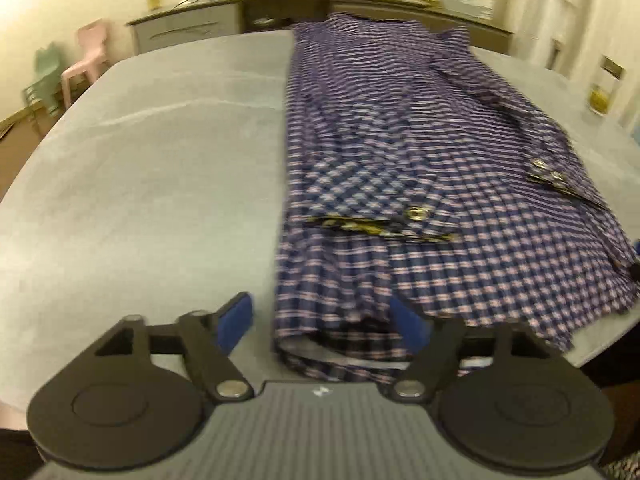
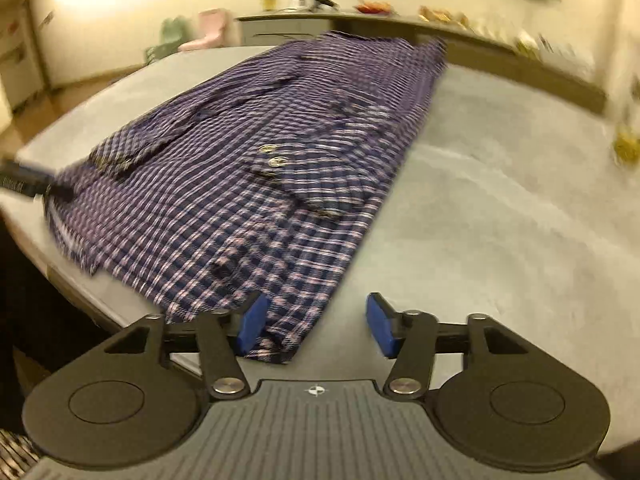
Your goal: Fold clothes
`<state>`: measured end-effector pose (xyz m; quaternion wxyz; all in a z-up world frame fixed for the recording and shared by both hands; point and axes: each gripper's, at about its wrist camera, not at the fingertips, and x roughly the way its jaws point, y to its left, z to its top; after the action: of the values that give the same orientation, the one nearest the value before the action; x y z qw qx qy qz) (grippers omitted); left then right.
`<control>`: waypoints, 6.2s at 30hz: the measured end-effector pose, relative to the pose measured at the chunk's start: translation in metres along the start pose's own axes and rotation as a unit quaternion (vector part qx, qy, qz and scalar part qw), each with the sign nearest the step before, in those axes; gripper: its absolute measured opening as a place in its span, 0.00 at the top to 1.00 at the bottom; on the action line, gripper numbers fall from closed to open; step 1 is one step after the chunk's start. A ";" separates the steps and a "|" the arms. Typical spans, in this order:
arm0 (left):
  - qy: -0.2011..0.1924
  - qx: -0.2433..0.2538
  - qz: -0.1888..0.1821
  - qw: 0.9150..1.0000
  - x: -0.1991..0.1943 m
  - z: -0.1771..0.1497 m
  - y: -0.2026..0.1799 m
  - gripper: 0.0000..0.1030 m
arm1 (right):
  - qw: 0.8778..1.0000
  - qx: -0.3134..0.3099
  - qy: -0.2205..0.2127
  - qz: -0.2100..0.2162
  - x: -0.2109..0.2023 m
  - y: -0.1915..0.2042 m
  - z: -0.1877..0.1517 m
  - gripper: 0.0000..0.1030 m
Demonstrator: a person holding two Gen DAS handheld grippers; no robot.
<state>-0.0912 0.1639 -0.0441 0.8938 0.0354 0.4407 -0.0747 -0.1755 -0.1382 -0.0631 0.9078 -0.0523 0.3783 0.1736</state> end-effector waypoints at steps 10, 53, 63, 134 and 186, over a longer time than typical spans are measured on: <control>-0.016 -0.005 -0.061 0.998 -0.031 0.003 -0.006 0.92 | 0.999 -0.043 -0.001 0.029 -0.018 0.009 0.006 0.98; -0.075 -0.089 -0.056 0.992 0.117 0.201 0.041 0.44 | 0.987 0.142 -0.031 0.065 0.153 -0.176 0.175 0.57; -0.101 -0.065 -0.051 0.991 0.127 0.221 0.027 1.00 | 0.990 0.111 -0.082 0.038 0.159 -0.171 0.188 1.00; -0.036 0.030 0.027 0.999 0.121 0.186 -0.073 0.79 | 1.000 0.000 -0.004 -0.031 0.210 -0.117 0.211 0.46; -0.038 -0.045 -0.016 0.998 0.124 0.211 -0.028 0.81 | 0.999 0.017 0.030 -0.029 0.193 -0.149 0.208 0.64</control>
<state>0.1437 0.0963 -0.0138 0.9095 -0.0147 0.4095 -0.0699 0.1425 -0.1768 -0.0572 0.9013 -0.0529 0.4070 0.1388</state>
